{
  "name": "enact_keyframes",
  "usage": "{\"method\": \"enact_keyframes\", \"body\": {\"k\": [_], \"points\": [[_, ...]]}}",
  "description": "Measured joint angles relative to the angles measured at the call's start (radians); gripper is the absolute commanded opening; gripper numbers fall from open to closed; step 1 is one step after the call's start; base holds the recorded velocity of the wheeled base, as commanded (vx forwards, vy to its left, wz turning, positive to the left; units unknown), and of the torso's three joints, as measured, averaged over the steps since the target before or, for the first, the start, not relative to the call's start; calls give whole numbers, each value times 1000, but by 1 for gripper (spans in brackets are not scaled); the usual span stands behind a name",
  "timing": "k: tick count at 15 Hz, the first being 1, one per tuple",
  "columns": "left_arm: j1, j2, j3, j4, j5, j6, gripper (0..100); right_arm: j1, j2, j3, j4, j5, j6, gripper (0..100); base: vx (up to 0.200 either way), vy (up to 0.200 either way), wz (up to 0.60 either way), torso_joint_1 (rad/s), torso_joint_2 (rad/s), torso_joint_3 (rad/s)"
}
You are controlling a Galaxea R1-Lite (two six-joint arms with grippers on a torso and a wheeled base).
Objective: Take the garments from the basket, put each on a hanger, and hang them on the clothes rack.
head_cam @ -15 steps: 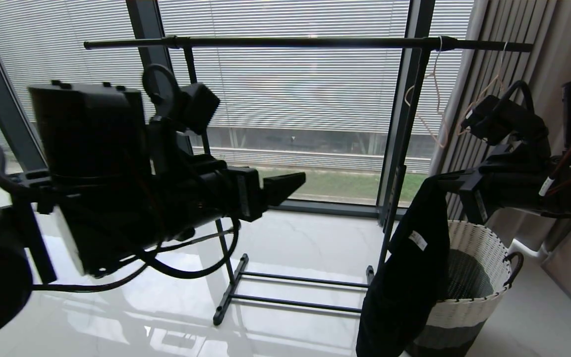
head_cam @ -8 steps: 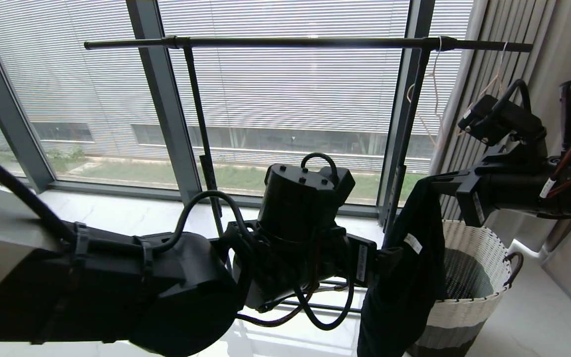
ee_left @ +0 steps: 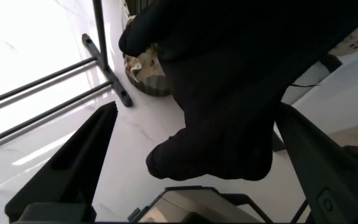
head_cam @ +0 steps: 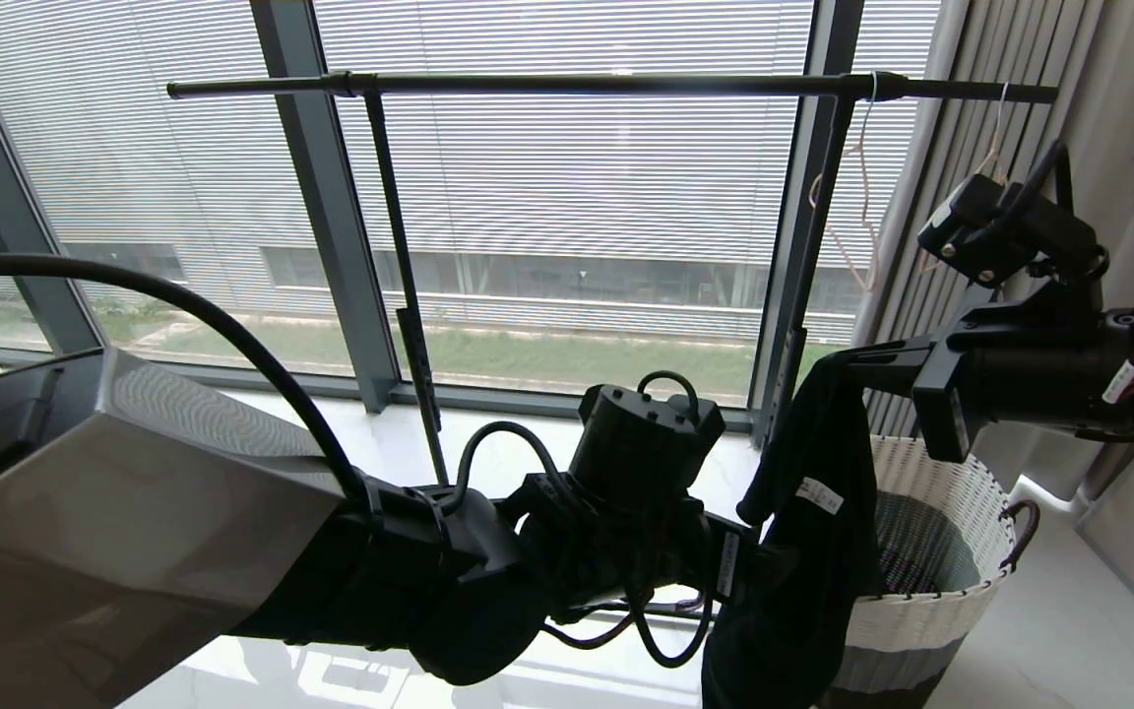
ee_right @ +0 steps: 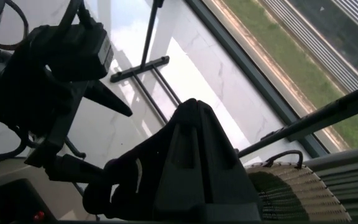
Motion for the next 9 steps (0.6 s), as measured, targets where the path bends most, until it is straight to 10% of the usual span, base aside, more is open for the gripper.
{"method": "enact_keyframes", "body": {"k": [4, 5, 9], "points": [[32, 37, 9, 0, 3, 0, 100, 20, -8, 3, 1, 0, 0, 0, 0, 0, 0, 0, 0, 0], [35, 41, 14, 0, 1, 0, 0, 22, -9, 3, 1, 0, 0, 0, 0, 0, 0, 0, 0, 0], [37, 51, 26, 0, 1, -2, 0, 23, -11, 3, 1, -1, 0, 0, 0, 0, 0, 0, 0, 0]]}}
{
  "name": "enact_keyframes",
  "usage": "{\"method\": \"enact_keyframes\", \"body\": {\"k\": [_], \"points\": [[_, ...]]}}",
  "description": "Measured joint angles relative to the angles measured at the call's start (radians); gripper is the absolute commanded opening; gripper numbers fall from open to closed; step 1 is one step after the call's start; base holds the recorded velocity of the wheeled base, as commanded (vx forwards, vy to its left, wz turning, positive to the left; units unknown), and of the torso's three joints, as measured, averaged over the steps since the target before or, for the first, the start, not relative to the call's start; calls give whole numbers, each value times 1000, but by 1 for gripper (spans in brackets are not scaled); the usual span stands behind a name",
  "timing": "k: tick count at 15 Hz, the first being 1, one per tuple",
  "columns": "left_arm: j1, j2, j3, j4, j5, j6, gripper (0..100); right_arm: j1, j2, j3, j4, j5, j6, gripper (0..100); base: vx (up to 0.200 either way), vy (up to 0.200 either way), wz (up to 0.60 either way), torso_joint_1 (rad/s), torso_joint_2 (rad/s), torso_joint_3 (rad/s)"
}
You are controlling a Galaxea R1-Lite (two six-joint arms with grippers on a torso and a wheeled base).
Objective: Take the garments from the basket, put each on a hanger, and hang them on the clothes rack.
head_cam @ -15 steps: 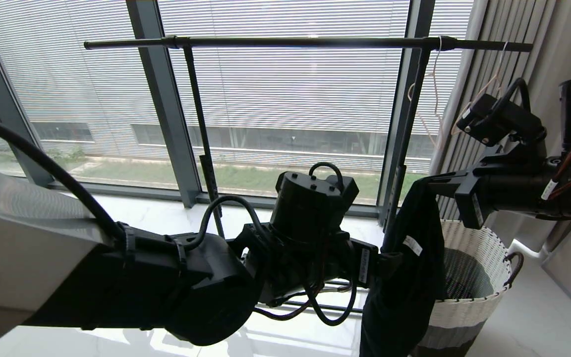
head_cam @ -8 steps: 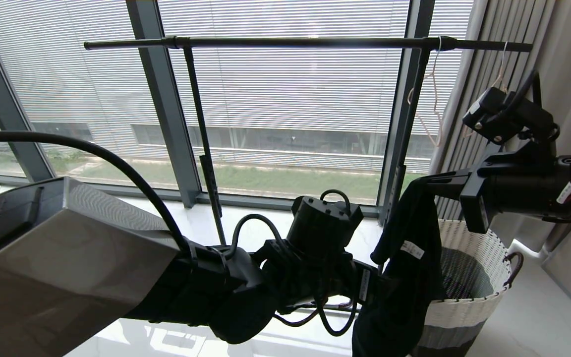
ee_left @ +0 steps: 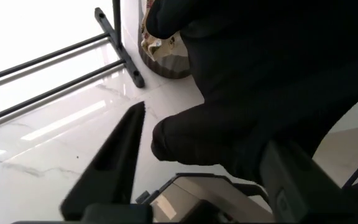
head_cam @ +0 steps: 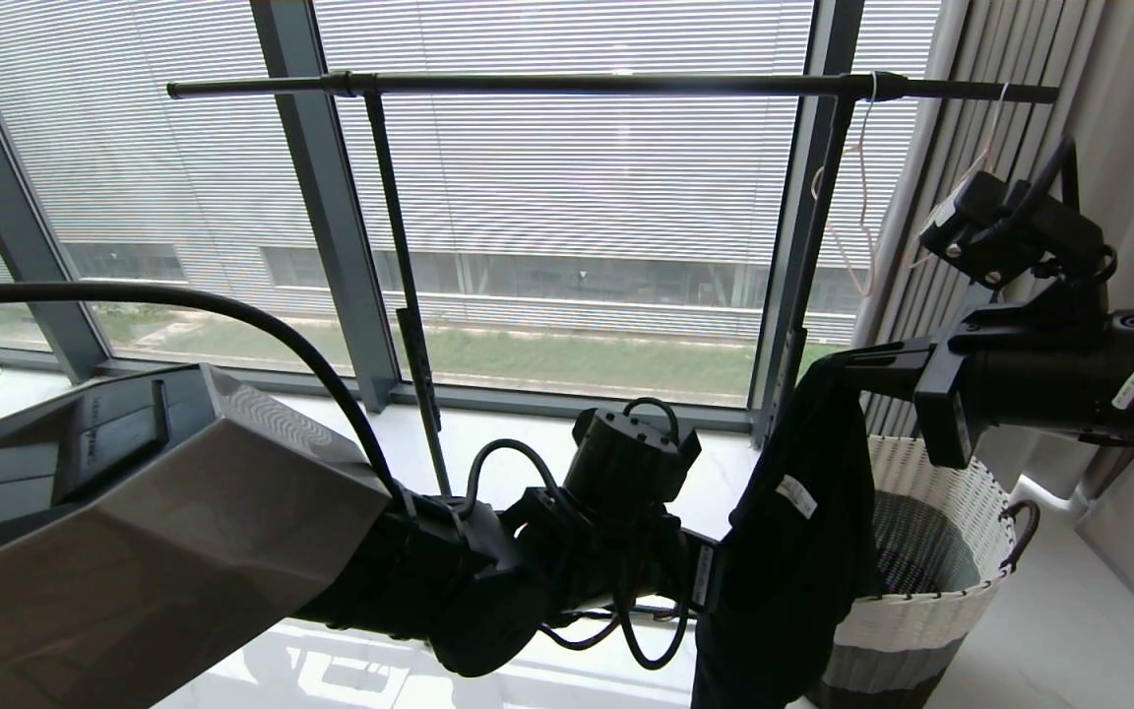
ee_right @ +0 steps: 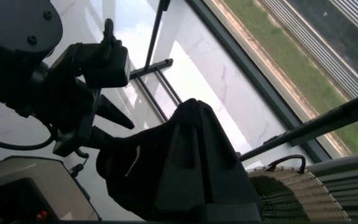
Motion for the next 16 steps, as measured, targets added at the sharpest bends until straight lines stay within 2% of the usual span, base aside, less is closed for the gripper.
{"method": "enact_keyframes", "body": {"k": [3, 7, 12, 16], "points": [[-1, 1, 0, 0, 5, -2, 0, 0, 0, 1, 0, -2, 0, 0, 0, 0, 0, 0, 0, 0], [5, -64, 31, 0, 66, 3, 0, -33, 8, 3, -2, -4, 16, 0, 0, 0, 0, 0, 0, 0], [66, -321, 65, 22, 101, 22, 0, -40, 15, 3, -9, -3, 34, 0, 0, 0, 0, 0, 0, 0], [111, -555, 76, 137, 105, 62, 0, -20, 18, -19, -44, 0, 37, 0, 0, 0, 0, 0, 0, 0]]}}
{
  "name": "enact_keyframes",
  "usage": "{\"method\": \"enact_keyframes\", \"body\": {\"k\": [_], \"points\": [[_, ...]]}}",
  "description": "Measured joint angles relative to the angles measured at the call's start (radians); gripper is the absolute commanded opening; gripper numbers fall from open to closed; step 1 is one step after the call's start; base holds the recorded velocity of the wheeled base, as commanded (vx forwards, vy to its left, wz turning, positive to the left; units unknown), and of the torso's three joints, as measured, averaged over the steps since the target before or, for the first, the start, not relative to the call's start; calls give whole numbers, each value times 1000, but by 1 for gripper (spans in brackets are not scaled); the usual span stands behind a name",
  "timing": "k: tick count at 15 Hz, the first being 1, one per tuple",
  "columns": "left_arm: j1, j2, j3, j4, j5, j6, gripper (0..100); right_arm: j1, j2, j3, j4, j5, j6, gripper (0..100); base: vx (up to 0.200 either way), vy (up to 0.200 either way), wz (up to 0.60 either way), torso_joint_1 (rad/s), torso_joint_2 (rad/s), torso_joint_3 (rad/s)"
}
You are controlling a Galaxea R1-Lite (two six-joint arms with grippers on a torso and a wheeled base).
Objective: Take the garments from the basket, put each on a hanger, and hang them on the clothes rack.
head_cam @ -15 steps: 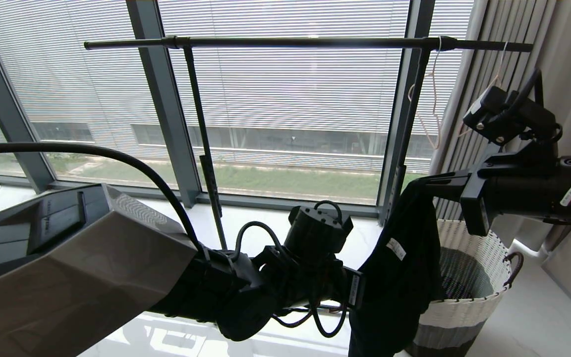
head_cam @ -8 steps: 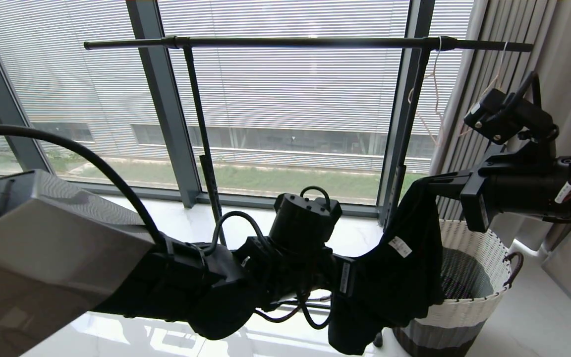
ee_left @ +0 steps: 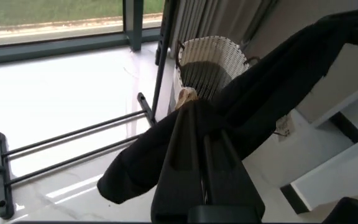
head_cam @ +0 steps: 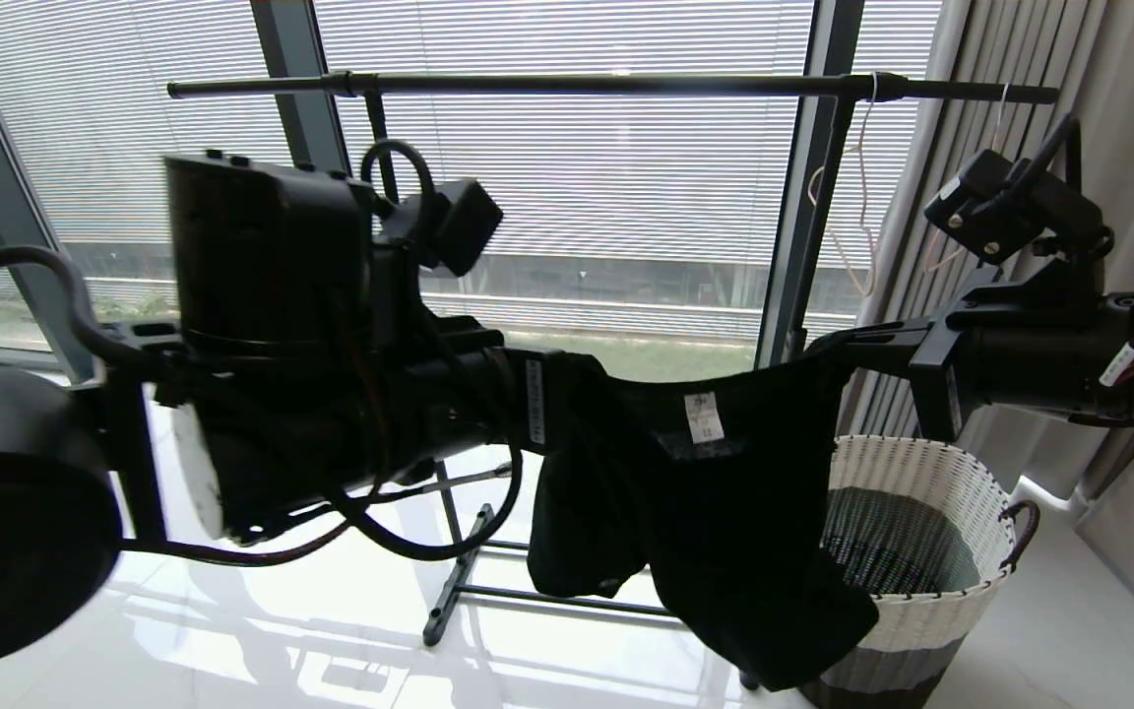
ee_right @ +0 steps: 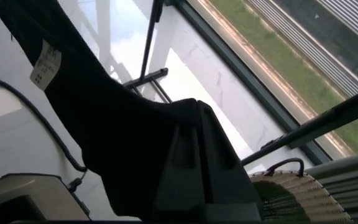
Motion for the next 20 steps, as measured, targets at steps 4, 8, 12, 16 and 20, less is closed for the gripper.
{"method": "enact_keyframes", "body": {"k": [4, 8, 12, 16, 20], "points": [[57, -126, -19, 65, 1, 116, 0, 18, 10, -32, -2, -3, 3, 0, 0, 0, 0, 0, 0, 0], [71, -120, -40, 89, 4, 286, 0, 17, 6, -42, 5, -7, 3, 0, 0, 0, 0, 0, 0, 0], [70, -89, -141, 87, 2, 289, 0, 12, 21, -137, 22, -8, 3, 0, 0, 0, 0, 0, 0, 0], [63, -73, -172, 87, 0, 303, 0, -4, 31, -190, 50, -7, 2, 0, 0, 0, 0, 0, 0, 0], [55, -45, -183, 81, -5, 353, 0, -13, -26, -147, 114, -3, 3, 0, 0, 0, 0, 0, 0, 0]]}}
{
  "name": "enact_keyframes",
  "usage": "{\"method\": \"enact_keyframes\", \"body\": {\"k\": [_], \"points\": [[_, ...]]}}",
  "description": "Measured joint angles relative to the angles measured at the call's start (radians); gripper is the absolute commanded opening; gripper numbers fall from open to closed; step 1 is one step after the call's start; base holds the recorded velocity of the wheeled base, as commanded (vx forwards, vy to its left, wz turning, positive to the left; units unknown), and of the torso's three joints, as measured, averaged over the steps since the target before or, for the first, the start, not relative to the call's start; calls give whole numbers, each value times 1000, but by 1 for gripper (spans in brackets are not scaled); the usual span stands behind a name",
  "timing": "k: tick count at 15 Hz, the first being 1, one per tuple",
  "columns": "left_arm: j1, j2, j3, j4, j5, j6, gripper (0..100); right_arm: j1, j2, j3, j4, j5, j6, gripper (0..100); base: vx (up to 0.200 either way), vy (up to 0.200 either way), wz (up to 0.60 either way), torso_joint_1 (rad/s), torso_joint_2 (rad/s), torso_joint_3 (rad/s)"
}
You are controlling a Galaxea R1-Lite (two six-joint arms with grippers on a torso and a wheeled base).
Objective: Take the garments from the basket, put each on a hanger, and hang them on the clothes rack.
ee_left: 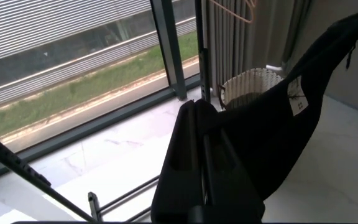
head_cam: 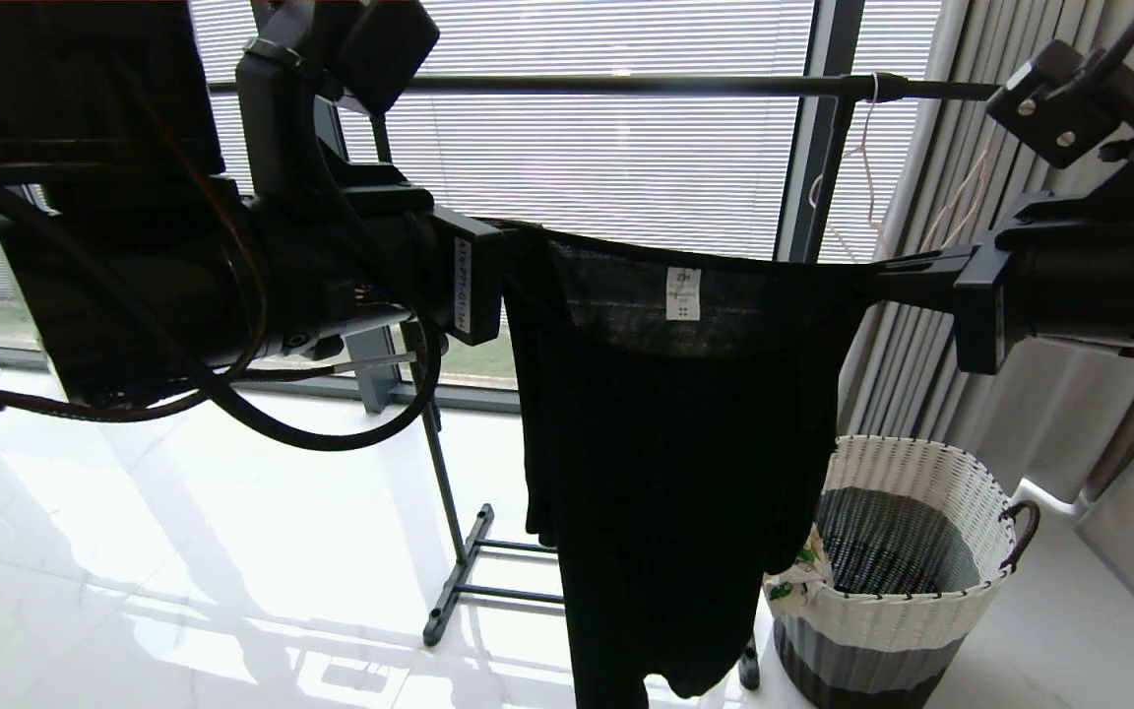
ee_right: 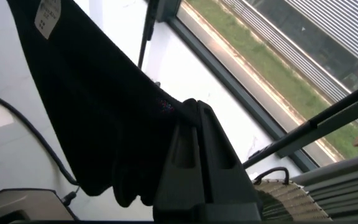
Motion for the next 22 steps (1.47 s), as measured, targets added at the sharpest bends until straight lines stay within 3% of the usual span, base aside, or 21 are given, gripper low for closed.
{"method": "enact_keyframes", "body": {"k": [2, 6, 14, 18, 22], "points": [[-8, 32, -27, -2, -8, 1, 0, -1, -61, 62, 18, 3, 1, 0, 0, 0, 0, 0, 0, 0], [-11, 128, -140, -28, -106, 3, 0, 45, -179, 176, 22, 5, 2, 0, 0, 0, 0, 0, 0, 0], [-34, 222, -191, -24, -148, 41, 0, 103, -243, 210, 21, 3, 5, 0, 0, 0, 0, 0, 0, 0], [-33, 192, -159, 15, -143, 37, 0, 67, -214, 192, -12, 4, 16, 0, 0, 0, 0, 0, 0, 0], [-47, 79, 1, 38, -144, 31, 0, 20, -114, 90, -73, 8, 51, 0, 0, 0, 0, 0, 0, 0]]}}
